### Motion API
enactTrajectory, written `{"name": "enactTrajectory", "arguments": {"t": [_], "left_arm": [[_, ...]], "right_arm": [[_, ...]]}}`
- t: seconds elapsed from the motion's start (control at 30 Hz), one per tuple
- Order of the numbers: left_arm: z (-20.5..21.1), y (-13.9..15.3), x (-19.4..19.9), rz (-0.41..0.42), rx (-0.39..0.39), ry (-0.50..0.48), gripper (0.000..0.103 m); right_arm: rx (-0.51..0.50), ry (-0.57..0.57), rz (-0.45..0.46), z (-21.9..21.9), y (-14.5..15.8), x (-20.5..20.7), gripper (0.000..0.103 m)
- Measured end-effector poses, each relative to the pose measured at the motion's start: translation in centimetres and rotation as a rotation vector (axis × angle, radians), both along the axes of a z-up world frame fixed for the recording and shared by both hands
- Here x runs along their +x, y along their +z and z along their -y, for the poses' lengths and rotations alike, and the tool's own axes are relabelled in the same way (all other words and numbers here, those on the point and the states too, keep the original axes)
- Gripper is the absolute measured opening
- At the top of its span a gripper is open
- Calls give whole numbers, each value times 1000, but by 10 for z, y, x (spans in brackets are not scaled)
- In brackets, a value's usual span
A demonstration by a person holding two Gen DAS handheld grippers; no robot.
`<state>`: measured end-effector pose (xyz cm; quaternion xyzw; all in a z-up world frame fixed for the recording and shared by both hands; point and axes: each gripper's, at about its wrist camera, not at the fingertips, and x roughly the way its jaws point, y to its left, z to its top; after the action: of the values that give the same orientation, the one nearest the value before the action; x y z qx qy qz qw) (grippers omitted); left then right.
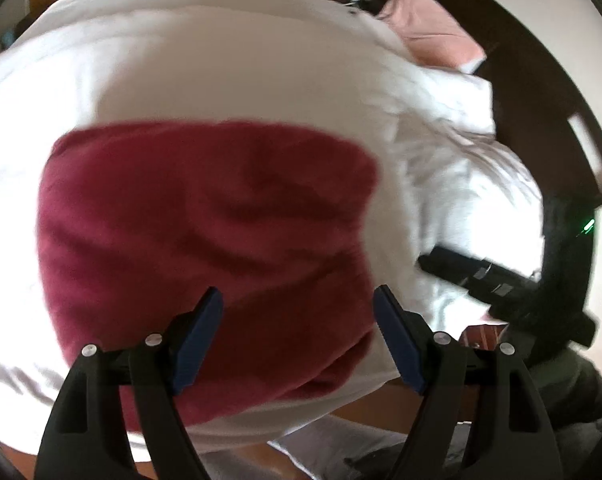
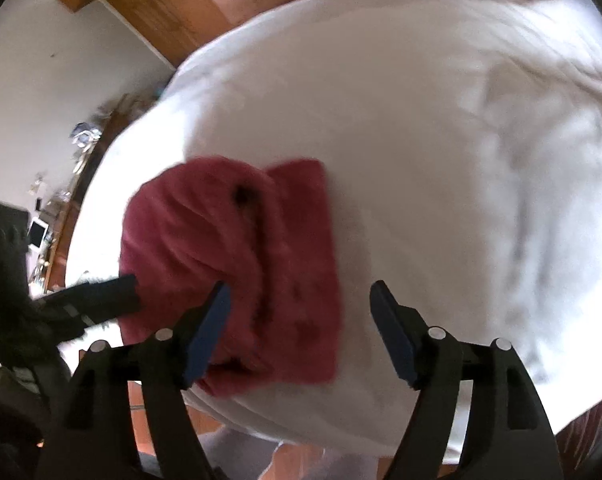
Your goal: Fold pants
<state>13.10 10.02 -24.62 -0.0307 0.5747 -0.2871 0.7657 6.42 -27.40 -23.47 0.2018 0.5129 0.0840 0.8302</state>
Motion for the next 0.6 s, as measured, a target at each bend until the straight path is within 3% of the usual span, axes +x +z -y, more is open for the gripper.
{"name": "enactTrajectory", "arguments": {"t": [0.3,0.33,0.4,0.5,0.6], "left_arm": [[-17,-25,-19,-31,55,17,77],[-19,-28,-20,-37,62,19,77],[-18,-33,-20,-44,69,27,77],[-17,-41,-20,-54,71,35,77],[-10,-45,-19,-61,67,17,77]], "right_arm": [[2,69,-8,-39,-9,68,72],[2,65,-20,-40,-12,74,68],[11,47,-58,-36,-20,86,37],[49,-1,-98,-22,-28,94,23],[33,-47,-122,-9,-38,94,20]]}}
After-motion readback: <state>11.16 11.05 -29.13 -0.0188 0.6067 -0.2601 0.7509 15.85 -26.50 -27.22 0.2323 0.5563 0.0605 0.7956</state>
